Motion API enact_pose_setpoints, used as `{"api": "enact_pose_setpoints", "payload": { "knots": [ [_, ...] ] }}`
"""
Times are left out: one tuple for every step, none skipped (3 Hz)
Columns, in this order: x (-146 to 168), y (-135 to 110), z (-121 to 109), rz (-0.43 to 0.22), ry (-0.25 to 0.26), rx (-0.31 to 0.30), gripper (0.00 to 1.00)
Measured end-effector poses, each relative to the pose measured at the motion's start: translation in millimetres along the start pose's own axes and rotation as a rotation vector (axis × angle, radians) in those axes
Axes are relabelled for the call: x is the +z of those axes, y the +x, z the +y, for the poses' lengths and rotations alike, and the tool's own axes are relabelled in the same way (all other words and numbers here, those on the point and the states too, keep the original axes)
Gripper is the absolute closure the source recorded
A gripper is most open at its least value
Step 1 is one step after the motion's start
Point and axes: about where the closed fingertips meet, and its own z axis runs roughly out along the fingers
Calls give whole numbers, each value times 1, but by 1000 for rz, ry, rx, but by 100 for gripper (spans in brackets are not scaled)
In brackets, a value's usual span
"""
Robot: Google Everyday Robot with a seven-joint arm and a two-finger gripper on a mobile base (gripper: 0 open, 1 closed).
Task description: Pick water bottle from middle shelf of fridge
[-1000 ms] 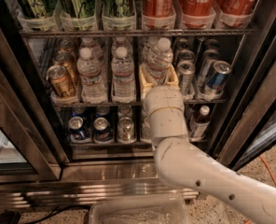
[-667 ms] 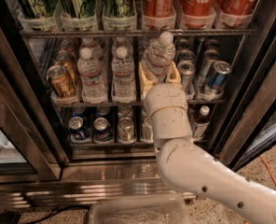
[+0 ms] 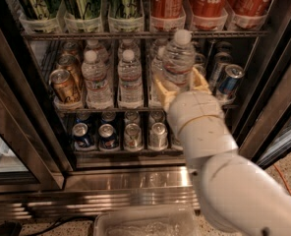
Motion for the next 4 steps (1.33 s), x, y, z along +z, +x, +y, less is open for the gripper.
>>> {"api": "enact_pose_setpoints", "payload": {
  "knots": [
    [-28, -2, -65, 122, 98, -92, 100],
    [-48, 5, -85, 185, 134, -94, 100],
    [-47, 4, -83, 184, 131, -95, 100],
    [-46, 7, -75, 198, 102, -106, 100]
  ]
}}
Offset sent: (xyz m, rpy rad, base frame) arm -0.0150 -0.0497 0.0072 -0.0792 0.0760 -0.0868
